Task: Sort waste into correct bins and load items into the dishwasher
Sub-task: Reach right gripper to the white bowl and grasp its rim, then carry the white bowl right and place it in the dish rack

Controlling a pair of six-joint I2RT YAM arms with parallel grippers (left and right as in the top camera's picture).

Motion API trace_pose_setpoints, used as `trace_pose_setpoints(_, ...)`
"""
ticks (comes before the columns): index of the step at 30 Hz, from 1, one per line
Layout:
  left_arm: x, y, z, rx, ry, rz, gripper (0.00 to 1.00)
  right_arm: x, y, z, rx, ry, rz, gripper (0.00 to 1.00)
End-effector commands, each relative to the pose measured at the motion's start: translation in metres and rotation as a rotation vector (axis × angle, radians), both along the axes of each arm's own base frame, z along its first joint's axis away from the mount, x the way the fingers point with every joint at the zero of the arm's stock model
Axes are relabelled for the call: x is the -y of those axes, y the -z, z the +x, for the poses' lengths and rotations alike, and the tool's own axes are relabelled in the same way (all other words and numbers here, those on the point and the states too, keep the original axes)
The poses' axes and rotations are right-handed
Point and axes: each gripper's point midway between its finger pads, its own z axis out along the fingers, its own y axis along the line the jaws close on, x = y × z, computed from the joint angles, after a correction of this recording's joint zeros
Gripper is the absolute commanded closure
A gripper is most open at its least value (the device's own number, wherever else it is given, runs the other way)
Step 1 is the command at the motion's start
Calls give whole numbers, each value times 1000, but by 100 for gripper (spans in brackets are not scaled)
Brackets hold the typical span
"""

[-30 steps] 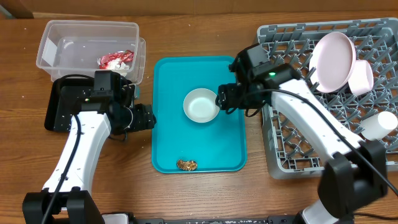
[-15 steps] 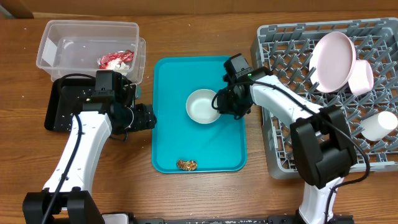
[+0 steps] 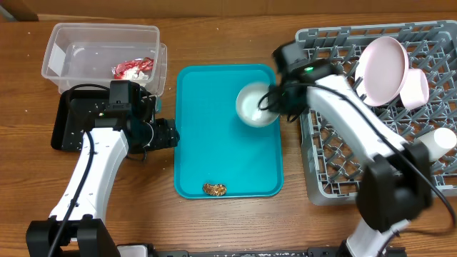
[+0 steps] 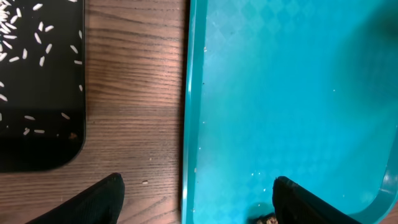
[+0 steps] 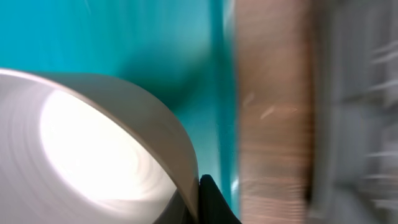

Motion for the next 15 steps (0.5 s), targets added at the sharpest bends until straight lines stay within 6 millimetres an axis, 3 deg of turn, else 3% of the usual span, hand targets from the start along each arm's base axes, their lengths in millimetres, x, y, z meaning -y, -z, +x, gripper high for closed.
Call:
trace_pose_setpoints(1, 0, -10, 8, 50, 22, 15, 21, 60, -84, 31, 298, 78, -180, 96)
trace_pose_setpoints(4, 0, -11, 10, 60, 22, 16, 21, 130, -108, 38, 383, 229, -448, 96)
trace_pose_setpoints(5, 0, -11, 10, 62, 22, 16, 21, 144, -111, 37, 389, 262, -508, 96)
trace_pose_setpoints(8, 0, -11, 13, 71, 22, 16, 21, 208, -132, 25, 427, 473, -807, 96)
trace_pose_setpoints(10, 0, -12, 13, 75, 22, 16, 21, 235, -144, 14, 453, 577, -966, 96)
trace_pose_setpoints(12, 0, -12, 14, 76, 22, 16, 21, 247, -146, 9, 455, 613, -1050, 96)
trace_pose_setpoints(15, 0, -12, 14, 76, 22, 16, 21, 262, -125, 8, 407, 626, -1118, 96)
